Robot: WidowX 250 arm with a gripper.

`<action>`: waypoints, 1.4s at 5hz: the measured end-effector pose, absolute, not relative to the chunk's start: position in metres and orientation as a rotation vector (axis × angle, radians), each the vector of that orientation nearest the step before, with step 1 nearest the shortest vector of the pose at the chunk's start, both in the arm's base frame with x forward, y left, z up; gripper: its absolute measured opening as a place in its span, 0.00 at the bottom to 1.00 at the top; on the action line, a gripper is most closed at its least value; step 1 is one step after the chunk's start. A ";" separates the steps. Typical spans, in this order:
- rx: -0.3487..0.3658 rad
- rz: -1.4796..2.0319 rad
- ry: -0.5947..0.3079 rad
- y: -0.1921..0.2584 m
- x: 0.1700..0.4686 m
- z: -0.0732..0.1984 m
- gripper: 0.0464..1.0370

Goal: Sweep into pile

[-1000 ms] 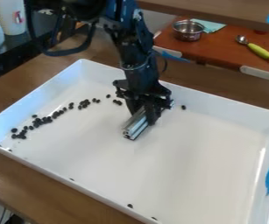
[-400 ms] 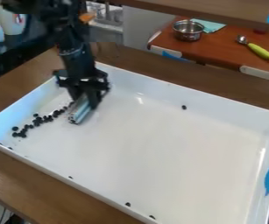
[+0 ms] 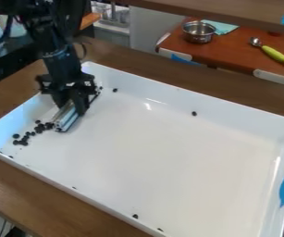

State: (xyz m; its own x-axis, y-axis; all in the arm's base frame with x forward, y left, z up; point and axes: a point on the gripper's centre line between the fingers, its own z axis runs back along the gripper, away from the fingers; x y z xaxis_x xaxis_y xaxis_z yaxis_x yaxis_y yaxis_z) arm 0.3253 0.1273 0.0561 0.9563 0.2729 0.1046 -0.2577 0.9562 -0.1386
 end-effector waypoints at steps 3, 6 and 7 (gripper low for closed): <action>-0.311 0.168 -0.140 0.010 0.307 0.114 0.34; -0.231 0.048 -0.162 -0.134 0.279 0.082 0.34; -0.213 0.066 -0.149 -0.144 0.281 0.075 0.34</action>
State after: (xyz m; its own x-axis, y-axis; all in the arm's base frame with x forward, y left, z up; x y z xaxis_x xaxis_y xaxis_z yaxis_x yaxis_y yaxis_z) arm 0.2806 -0.1438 0.0750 0.9868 0.0810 0.1403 -0.0494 0.9753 -0.2153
